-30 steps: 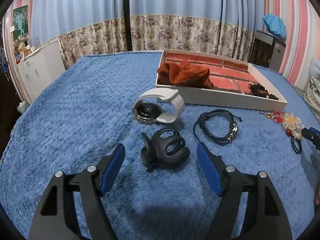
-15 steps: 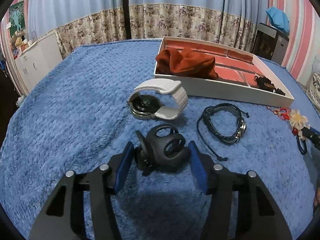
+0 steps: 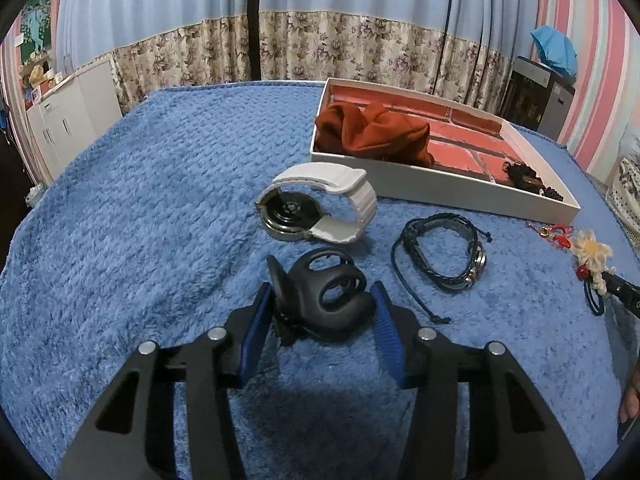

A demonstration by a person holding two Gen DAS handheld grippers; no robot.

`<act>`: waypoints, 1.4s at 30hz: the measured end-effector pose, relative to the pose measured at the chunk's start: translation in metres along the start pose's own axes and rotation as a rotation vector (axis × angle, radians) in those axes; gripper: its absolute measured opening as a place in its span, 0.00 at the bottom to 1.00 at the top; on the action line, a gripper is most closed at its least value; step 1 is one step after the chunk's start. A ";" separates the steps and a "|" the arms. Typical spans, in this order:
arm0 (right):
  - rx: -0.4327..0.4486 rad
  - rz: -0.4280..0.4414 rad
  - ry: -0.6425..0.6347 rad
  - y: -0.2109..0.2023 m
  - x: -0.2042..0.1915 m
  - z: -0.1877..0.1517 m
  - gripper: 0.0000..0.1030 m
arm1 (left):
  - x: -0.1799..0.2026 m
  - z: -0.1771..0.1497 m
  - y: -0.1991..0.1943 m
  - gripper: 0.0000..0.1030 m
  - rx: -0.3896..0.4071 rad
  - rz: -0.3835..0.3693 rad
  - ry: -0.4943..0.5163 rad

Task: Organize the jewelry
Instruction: 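Grasp the black hair tie with the left tool while the right tool grasps the cream scrunchie, then carry the black hair tie and cream scrunchie into the tray and open both tools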

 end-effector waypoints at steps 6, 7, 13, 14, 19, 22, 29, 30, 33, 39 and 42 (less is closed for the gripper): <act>0.036 0.014 -0.002 -0.015 -0.002 0.004 0.10 | -0.003 -0.001 -0.007 0.48 0.013 -0.002 -0.006; 0.044 0.016 -0.003 -0.019 -0.002 0.005 0.10 | -0.003 -0.001 -0.009 0.48 0.015 -0.002 -0.006; 0.095 0.011 -0.016 -0.040 -0.002 0.015 0.10 | -0.007 0.002 -0.027 0.48 0.051 0.004 -0.006; 0.105 0.013 -0.017 -0.043 -0.003 0.016 0.10 | -0.007 0.004 -0.030 0.48 0.058 0.004 -0.006; 0.134 0.017 -0.023 -0.054 -0.005 0.019 0.10 | -0.007 0.015 -0.049 0.48 0.113 0.010 0.005; 0.164 0.020 -0.032 -0.064 -0.007 0.024 0.10 | -0.005 0.022 -0.059 0.48 0.145 0.009 0.015; 0.212 0.028 -0.055 -0.084 -0.012 0.035 0.10 | 0.001 0.031 -0.073 0.48 0.186 -0.006 0.025; 0.217 0.029 -0.061 -0.086 -0.013 0.037 0.10 | 0.001 0.034 -0.075 0.48 0.192 -0.007 0.028; 0.230 0.030 -0.076 -0.090 -0.017 0.044 0.10 | 0.002 0.041 -0.077 0.48 0.205 -0.012 0.033; 0.251 0.030 -0.097 -0.090 -0.023 0.057 0.10 | 0.004 0.052 -0.077 0.48 0.225 -0.014 0.037; 0.261 0.030 -0.105 -0.089 -0.025 0.065 0.10 | 0.007 0.061 -0.077 0.48 0.242 -0.014 0.043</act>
Point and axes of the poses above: each gripper's, at about its wrist camera, not at the fingertips, and y roughly the way its jaws point, x to its right, z to its top, the point moved 7 cm from there along y, roughly the way its jaws point, and after that the axes turned 3 degrees about -y, right-handed, at the moved point
